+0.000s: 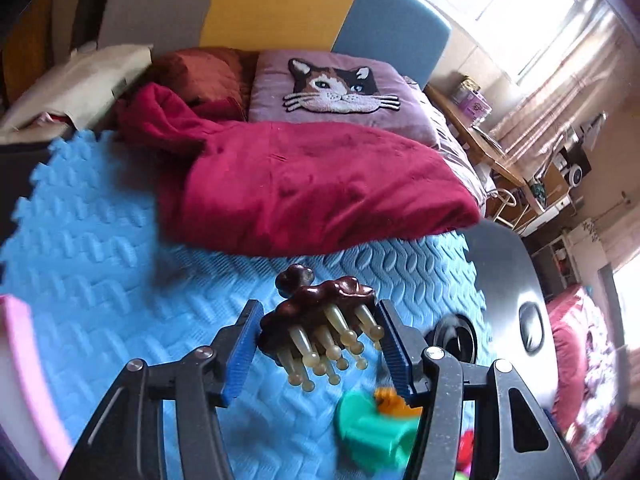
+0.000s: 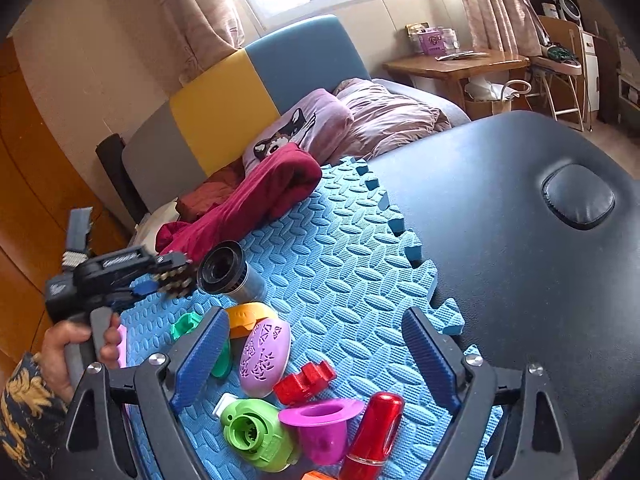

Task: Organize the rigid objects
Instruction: 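Move spiky ball into tray with left tool while right tool grasps orange blocks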

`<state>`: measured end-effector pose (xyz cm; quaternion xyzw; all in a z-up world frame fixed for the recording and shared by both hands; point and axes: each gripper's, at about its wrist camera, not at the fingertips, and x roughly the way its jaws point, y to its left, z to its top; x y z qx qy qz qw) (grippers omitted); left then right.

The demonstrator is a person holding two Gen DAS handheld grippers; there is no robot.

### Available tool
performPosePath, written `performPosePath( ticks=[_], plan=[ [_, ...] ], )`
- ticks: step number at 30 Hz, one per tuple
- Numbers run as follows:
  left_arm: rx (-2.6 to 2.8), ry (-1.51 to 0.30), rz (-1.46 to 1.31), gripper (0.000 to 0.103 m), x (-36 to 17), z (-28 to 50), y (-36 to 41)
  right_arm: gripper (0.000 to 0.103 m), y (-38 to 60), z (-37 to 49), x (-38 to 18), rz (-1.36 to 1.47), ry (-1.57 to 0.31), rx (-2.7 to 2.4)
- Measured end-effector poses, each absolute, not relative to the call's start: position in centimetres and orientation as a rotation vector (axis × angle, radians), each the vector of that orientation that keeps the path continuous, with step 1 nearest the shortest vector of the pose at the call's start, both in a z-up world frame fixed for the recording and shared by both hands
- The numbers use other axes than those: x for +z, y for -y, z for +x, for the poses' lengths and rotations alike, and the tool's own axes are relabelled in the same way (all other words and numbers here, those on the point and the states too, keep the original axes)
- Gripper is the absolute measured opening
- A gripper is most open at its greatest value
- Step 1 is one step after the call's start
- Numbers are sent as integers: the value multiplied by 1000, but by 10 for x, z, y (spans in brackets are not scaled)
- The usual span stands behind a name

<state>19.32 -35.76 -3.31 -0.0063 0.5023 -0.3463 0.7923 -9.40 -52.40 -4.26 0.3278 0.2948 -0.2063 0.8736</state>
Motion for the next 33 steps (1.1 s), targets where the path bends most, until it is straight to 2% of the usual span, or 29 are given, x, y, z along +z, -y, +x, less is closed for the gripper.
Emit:
performPosePath(
  ticks=[14,19,21,26,33],
  plan=[
    [-771,-989,11,58,0,103,265,87,513,-106,-48,749,-687,-354],
    [-782,-972,9,58,2,78,235,72,502,-126,-48,787,-747,-315],
    [-788,-967,13,58,3,70,226,69,492,-129,-47,768,-806,-296],
    [-798,-968,-12,58,0,55,204,69,458,-130,-56,685,-962,-315],
    [-795,-950,-31,58,-2,42,168,69,434,-118,-87,572,-1054,-413]
  ],
)
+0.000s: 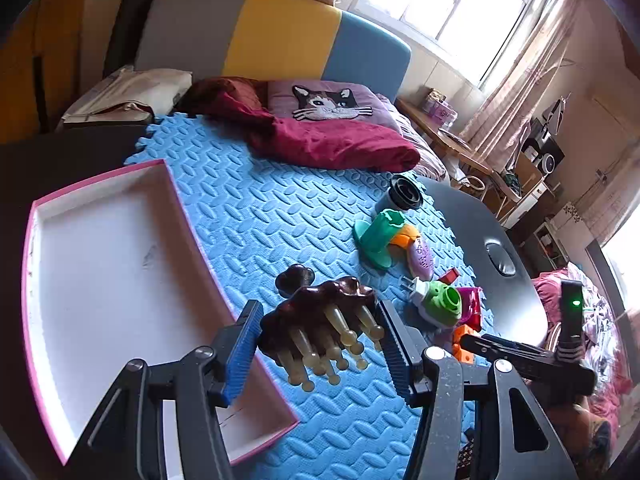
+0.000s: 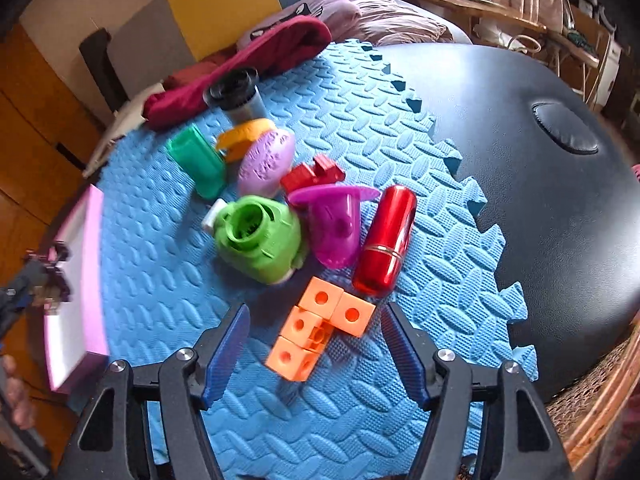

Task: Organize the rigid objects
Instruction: 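Move spiky ball into tray with left tool while right tool grasps orange blocks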

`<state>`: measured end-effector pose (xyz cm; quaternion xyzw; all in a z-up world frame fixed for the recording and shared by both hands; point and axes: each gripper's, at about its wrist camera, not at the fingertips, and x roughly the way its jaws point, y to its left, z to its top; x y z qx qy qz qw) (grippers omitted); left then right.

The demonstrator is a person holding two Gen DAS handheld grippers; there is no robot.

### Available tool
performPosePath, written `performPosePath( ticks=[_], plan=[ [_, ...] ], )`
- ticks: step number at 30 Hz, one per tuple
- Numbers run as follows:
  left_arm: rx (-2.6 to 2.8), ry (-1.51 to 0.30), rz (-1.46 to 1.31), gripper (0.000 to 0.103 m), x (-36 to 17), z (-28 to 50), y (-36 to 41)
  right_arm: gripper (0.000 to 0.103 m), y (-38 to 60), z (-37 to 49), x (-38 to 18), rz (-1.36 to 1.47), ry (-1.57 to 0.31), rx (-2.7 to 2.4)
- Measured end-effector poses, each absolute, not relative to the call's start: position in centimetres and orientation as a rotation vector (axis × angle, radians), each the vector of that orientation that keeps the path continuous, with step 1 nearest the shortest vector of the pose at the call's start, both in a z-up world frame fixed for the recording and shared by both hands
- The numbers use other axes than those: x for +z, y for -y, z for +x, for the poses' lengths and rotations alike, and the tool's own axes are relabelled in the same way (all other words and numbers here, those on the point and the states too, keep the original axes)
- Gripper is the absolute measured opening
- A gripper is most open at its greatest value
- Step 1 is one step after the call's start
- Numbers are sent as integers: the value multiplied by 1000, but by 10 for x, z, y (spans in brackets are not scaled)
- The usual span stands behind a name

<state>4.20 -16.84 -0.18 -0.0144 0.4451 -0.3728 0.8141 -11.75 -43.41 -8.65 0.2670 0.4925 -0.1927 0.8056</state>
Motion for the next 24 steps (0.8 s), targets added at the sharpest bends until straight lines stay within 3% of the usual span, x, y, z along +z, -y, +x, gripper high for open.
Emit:
performPosePath(
  ticks=[2,13,24],
  plan=[
    [-770,-953,-49,58,-4,44,150,48,429,-116,-93,524,-1060,-451],
    [-505,-958,-201,58,-23,98,44,47,416,-113,-94,415,-1065,-474],
    [-455,-989,-199,58,-36,171,77,46,411,-112,-95,371,-1046,-476]
  ],
)
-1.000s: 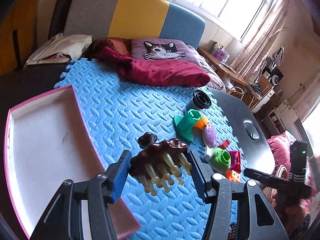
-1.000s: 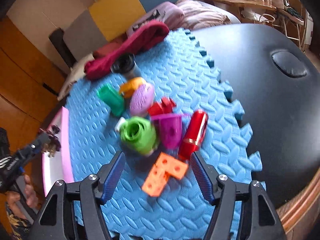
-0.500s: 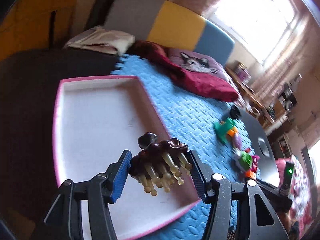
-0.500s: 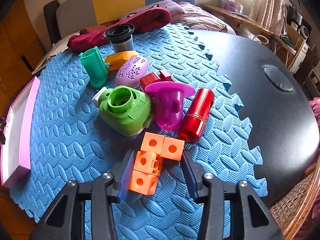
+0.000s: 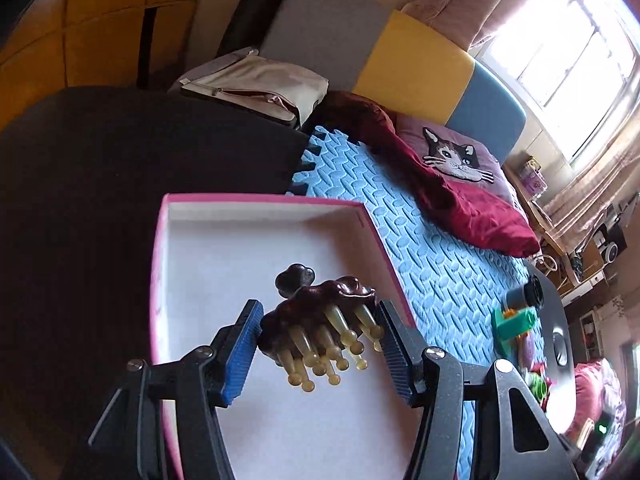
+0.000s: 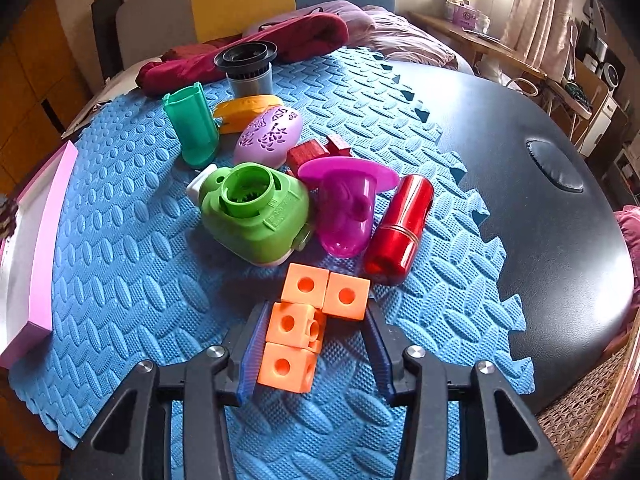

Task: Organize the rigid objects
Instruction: 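Move spiky ball into tray with left tool while right tool grasps orange blocks, then carry the orange cube blocks into the tray and release with the right tool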

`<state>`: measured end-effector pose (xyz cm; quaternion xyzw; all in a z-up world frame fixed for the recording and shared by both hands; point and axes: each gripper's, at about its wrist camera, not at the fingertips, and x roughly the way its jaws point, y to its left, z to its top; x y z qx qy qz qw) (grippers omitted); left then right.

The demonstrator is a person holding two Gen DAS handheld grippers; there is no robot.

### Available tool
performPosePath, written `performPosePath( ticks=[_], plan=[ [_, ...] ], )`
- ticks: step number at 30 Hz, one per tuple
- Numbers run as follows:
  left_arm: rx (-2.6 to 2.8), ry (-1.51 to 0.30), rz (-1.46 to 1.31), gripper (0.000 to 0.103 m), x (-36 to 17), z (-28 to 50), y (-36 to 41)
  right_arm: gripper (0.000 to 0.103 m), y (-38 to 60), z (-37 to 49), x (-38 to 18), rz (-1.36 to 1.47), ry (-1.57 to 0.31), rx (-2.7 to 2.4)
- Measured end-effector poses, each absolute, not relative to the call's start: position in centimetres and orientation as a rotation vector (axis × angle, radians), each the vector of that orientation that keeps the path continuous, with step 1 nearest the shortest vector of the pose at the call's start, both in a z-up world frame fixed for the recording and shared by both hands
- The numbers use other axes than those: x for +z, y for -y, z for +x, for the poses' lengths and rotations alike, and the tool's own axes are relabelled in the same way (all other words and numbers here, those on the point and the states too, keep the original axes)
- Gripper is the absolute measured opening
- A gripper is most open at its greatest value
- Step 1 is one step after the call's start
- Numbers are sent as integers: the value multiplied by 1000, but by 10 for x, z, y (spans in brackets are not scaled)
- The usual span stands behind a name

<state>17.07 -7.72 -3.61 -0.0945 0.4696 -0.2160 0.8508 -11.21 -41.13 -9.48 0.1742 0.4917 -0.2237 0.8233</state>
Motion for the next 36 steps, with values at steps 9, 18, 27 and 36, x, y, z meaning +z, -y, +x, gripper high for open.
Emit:
performPosePath(
  ticks=[9,18,27,36],
  plan=[
    [-432,-1000,-191,59,-50,216,116,46,407,-111,-94,337,-1039,-460],
    [-379,-948,-195,82,-39,197,99,46,407,-111,-95,341,-1032,-458],
    [-306,-892,-46,82,-34,117,70,46,406,-112,-95,342,-1017,-463],
    [-262,-845,14,82,-28,61,59,46,375,-115,-93,311,-987,-338]
  ],
)
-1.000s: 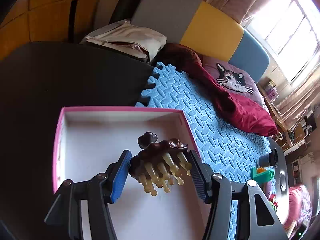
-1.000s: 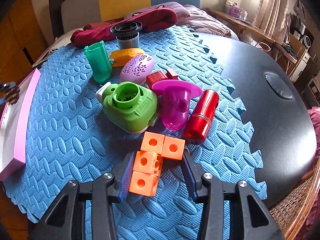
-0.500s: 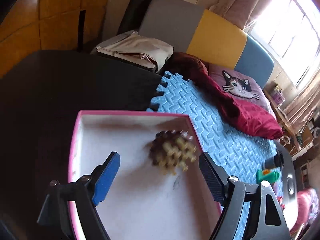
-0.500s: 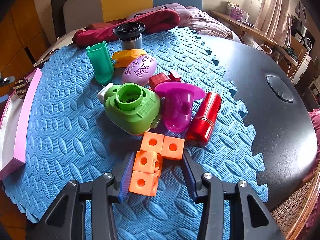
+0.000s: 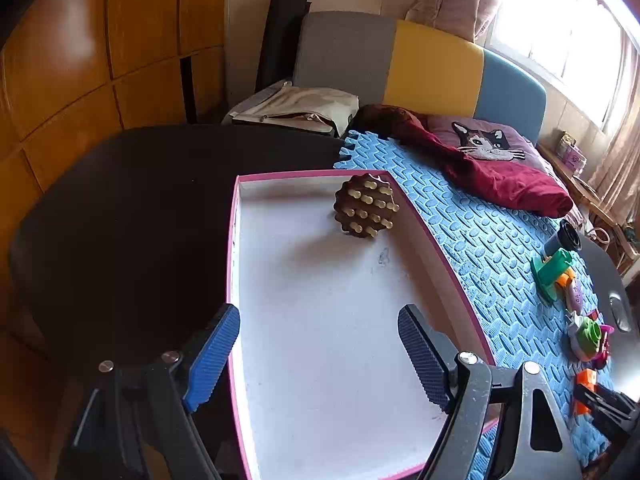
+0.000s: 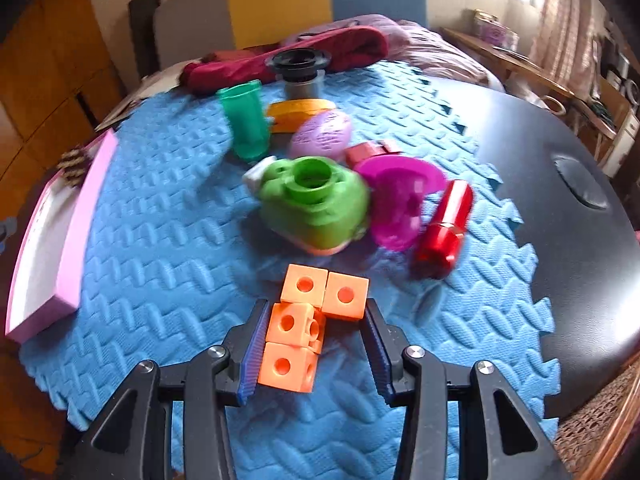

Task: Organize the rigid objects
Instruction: 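Carry the orange cube blocks into the tray and release with the right tool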

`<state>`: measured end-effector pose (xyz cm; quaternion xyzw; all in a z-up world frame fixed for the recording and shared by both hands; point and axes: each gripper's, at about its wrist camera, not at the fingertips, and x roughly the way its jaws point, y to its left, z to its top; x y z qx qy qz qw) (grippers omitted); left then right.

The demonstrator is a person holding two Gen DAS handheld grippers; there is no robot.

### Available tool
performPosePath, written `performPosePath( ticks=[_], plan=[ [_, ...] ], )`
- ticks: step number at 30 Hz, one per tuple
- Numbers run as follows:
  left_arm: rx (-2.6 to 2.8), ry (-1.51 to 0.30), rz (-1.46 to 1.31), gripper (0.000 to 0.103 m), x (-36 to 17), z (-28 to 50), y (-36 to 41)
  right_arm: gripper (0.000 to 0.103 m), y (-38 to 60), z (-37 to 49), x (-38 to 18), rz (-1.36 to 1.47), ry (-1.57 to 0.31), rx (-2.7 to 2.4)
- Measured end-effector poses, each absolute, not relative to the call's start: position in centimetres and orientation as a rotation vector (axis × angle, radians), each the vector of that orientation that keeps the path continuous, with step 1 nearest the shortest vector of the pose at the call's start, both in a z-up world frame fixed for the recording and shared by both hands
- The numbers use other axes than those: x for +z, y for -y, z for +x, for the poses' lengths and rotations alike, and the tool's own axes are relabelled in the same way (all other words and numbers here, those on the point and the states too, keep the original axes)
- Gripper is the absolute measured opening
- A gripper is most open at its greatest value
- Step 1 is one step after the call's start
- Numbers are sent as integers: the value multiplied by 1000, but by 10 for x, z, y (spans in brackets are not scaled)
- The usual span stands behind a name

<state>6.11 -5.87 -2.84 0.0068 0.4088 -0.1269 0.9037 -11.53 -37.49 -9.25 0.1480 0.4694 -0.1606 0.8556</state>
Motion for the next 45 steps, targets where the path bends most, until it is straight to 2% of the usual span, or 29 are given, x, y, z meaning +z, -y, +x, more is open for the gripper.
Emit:
performPosePath(
  ticks=[8,25,37,45],
  plan=[
    [-261,-826,29,82,-23,46,56,45,332,-88,-85,262,-986,-189],
    [-185,-826,-46,82,-23,41,17,46,231,15,-24,134,-869,139],
    [-165,-863,-73,82,-38,48,1,46,185,115,-58,26,-935,172],
    [-168,-868,-59,82,-44,49,5,48,197,120,-69,84,-958,159]
  ],
)
